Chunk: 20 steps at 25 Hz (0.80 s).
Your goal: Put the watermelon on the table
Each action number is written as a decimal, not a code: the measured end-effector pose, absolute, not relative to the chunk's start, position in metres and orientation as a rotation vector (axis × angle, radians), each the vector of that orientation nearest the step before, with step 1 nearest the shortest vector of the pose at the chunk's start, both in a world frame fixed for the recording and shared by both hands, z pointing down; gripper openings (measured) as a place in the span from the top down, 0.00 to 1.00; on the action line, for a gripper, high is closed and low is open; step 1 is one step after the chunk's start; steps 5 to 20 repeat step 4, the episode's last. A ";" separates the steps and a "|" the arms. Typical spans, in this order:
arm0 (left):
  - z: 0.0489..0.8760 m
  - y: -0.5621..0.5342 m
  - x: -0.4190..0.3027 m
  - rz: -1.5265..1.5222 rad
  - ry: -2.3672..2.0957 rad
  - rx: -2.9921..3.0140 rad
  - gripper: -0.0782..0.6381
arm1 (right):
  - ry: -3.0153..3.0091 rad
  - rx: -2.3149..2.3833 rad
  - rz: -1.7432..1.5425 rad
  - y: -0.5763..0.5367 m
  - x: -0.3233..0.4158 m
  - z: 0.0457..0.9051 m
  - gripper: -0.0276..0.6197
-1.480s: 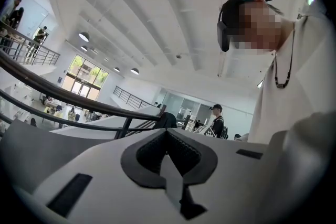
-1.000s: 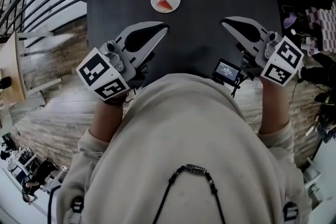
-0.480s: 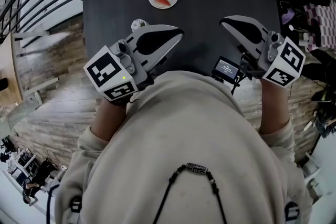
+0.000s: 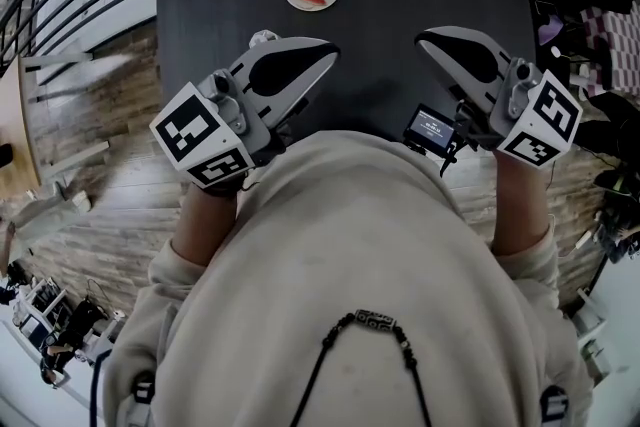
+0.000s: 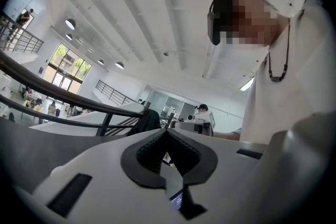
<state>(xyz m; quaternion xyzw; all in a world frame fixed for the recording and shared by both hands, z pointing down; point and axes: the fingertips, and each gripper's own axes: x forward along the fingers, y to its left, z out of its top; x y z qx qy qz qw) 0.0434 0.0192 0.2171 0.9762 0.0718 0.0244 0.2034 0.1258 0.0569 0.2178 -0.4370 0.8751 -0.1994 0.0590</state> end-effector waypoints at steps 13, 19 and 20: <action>0.222 0.011 0.046 0.073 0.176 2.716 0.88 | 2.658 -1.311 -0.601 0.052 0.131 0.218 0.93; 0.222 0.011 0.046 0.073 0.176 2.716 0.88 | 2.658 -1.311 -0.601 0.052 0.131 0.218 0.93; 0.222 0.011 0.046 0.073 0.176 2.716 0.88 | 2.658 -1.311 -0.601 0.052 0.131 0.218 0.93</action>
